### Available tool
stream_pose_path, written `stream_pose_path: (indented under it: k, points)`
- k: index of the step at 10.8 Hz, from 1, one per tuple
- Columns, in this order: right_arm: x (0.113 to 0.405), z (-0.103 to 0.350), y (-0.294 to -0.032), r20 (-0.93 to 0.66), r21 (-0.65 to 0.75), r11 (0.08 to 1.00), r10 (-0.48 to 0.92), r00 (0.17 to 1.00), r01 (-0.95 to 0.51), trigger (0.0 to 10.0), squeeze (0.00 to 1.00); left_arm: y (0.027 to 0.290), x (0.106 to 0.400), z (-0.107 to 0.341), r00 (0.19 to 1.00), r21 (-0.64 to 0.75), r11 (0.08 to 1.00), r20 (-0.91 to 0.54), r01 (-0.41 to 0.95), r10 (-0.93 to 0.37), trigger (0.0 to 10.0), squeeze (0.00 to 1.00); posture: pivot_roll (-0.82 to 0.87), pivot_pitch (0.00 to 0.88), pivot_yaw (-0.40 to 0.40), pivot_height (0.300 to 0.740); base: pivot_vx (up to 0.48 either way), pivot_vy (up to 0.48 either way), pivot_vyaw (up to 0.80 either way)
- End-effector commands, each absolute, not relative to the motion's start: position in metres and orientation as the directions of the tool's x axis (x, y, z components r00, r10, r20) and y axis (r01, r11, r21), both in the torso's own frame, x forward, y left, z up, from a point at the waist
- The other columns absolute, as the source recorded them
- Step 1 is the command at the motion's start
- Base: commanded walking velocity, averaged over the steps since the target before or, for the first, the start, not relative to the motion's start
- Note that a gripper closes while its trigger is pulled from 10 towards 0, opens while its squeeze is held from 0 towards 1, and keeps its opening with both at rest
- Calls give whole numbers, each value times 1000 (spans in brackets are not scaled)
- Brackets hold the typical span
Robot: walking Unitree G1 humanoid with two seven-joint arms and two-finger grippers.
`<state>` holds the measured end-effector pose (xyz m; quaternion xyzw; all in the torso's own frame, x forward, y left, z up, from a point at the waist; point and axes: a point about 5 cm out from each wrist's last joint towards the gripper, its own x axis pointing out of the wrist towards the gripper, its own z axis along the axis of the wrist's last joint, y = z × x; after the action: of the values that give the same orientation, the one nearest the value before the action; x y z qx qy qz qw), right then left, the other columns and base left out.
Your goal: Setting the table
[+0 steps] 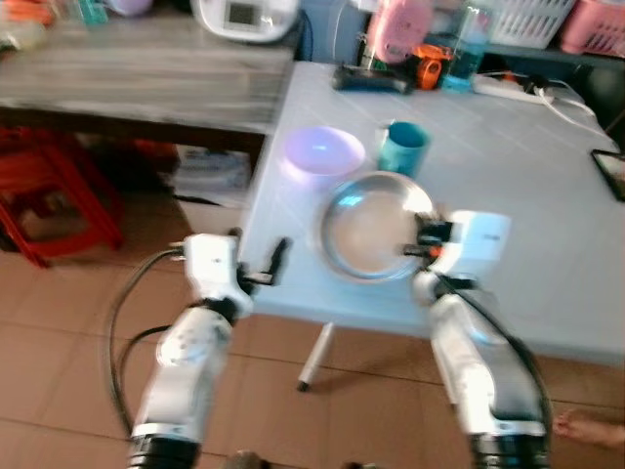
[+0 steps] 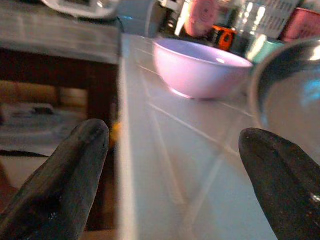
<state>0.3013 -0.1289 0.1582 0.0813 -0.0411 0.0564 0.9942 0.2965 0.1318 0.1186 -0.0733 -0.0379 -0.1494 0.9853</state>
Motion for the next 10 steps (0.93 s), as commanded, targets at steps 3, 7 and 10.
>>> stream_pose_path:
  k: [3,7,10]
  points:
    - [300,167,-140,136,144,986,66,988,-86,10000,0,122,298,119,945,-133,937,103,323,-311,10000,0,61,93,-28,740,0,340,0]
    - [301,168,-138,143,151,985,64,988,-85,10000,0,122,299,120,943,-129,937,108,326,-313,10000,0,63,93,-25,740,0,358,0]
    - [300,168,-140,146,153,985,53,988,-76,10000,0,120,300,120,943,-129,936,109,327,-315,10000,0,62,93,-23,740,0,356,0]
